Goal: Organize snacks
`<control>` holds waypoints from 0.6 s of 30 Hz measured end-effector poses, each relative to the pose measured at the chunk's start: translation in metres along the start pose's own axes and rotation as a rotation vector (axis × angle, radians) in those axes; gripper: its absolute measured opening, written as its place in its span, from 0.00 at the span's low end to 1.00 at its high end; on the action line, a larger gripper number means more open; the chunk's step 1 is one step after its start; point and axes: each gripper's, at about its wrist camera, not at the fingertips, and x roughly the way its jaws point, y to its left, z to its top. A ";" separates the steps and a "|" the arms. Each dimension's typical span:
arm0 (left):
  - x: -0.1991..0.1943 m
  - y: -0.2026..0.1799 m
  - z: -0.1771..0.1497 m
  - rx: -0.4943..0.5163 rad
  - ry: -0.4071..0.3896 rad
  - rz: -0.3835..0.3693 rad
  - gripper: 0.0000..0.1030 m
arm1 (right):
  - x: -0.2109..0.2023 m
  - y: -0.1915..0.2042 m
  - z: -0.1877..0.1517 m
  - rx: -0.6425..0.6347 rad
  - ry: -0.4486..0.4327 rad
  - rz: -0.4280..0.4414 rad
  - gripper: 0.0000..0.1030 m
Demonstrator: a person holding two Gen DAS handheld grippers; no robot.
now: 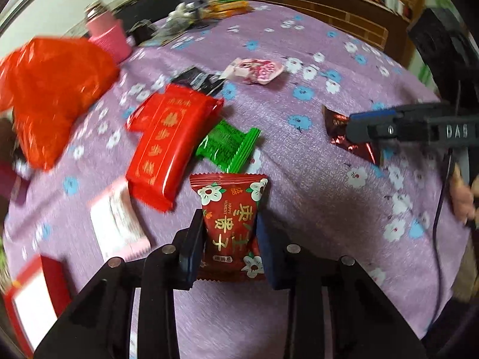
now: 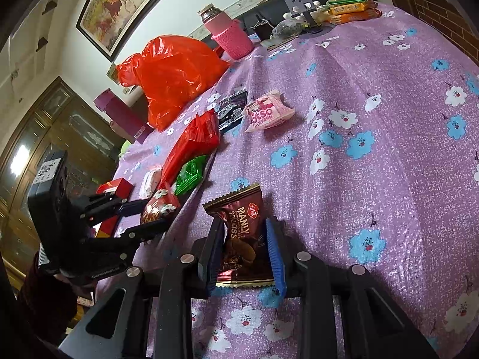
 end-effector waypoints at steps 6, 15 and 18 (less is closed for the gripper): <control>-0.014 0.001 -0.021 -0.156 0.009 0.020 0.29 | 0.006 0.026 -0.004 -0.132 0.030 -0.131 0.35; -0.059 -0.011 -0.057 -0.199 -0.065 0.035 0.30 | 0.031 0.076 -0.015 -0.360 0.154 -0.415 0.44; -0.076 -0.015 -0.068 -0.200 -0.098 0.049 0.30 | 0.026 0.066 -0.010 -0.265 0.144 -0.374 0.43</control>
